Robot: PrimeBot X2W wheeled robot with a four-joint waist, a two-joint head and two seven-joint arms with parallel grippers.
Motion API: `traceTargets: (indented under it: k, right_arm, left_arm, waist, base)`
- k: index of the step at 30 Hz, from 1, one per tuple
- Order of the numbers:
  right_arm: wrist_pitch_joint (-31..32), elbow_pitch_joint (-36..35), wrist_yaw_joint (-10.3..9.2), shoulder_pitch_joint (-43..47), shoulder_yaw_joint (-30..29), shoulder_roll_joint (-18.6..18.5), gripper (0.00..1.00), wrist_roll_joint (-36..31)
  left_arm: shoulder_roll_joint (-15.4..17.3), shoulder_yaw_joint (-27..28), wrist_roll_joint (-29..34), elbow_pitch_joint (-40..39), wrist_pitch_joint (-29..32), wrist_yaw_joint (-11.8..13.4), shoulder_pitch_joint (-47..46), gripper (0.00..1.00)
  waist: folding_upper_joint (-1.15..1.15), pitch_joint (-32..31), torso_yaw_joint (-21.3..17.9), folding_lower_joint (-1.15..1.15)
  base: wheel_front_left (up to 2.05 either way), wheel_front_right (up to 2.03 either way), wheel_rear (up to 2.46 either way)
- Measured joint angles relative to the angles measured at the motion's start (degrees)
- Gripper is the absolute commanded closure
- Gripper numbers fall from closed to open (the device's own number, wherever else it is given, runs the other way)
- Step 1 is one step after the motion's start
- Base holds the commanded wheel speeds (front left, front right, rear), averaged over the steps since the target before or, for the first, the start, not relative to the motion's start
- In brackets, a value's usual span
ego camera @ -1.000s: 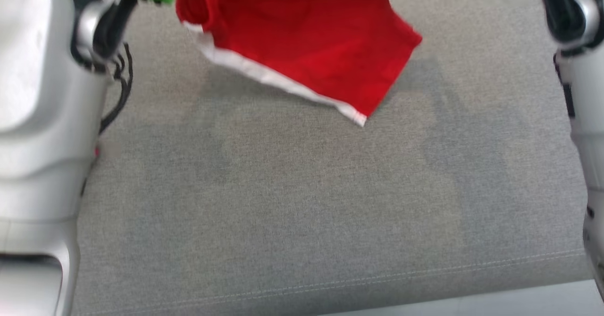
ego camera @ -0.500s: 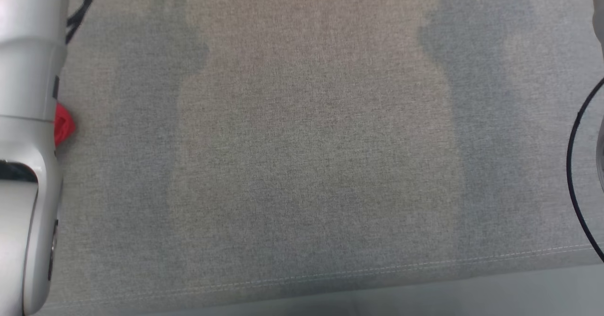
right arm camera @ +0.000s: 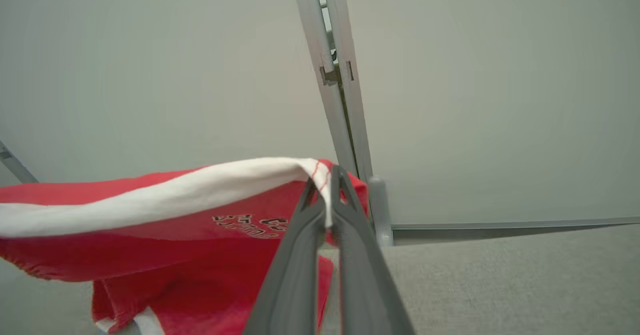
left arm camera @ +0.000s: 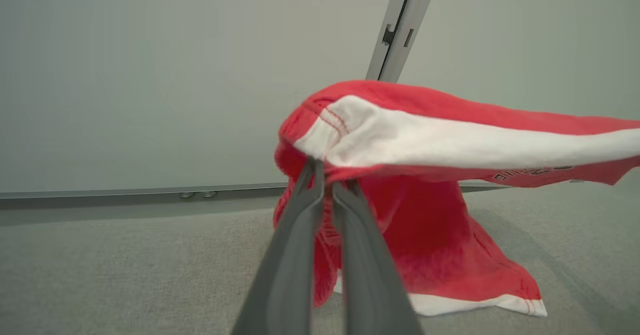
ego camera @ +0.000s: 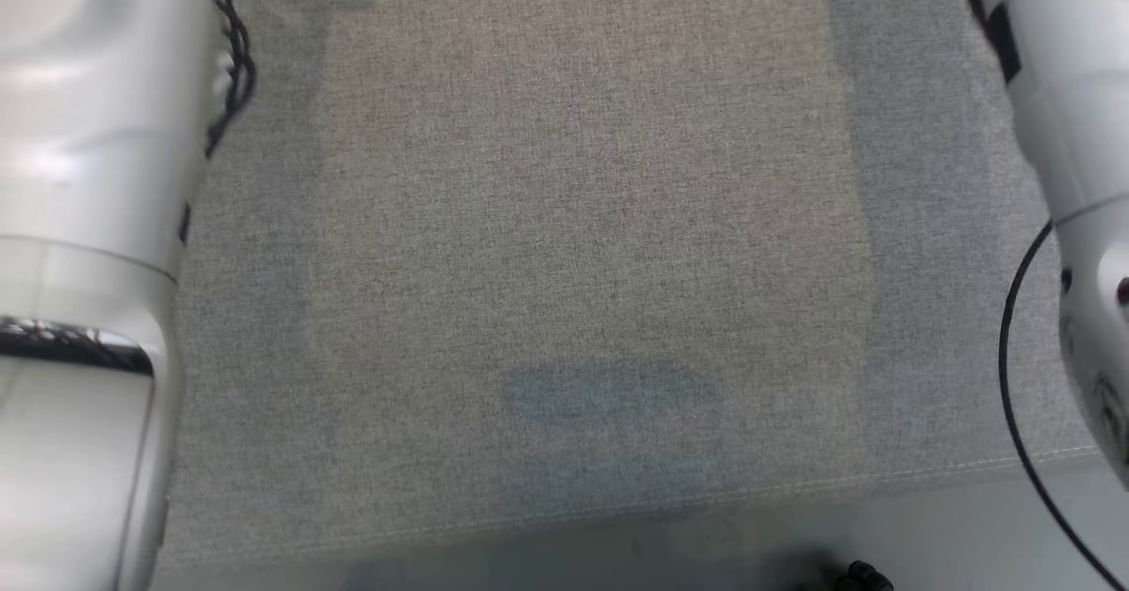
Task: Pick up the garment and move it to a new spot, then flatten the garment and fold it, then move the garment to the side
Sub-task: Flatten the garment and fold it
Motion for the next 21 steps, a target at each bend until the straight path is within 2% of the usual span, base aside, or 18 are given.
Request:
traceTargets:
  k: [11, 17, 21]
  right_arm:
    - [0.25, -7.17, -0.02, 18.82, 7.02, -1.87, 1.0, 15.05]
    - [-0.15, -11.61, -0.02, 29.99, 10.79, -3.1, 1.0, 19.93]
    - [-0.48, -14.96, -0.02, 36.89, 12.65, -3.98, 1.0, 21.72]
  left_arm:
    - [-1.31, -4.88, -1.77, -1.8, -6.27, -0.07, 15.71, 1.0]
    - [-1.32, -5.88, -1.31, -5.05, -7.03, -0.07, 24.96, 1.0]
    - [-1.18, -6.06, 0.74, -10.42, -7.05, 0.53, 31.5, 1.0]
  waist:
    - [0.0, -2.67, 0.43, -0.01]
    - [0.0, -6.11, 0.51, -0.02]
    - [0.0, -8.64, 0.57, -0.02]
  base:
    - [0.0, 0.0, 0.0]
    - [0.0, 0.0, 0.0]
    - [0.0, 0.0, 0.0]
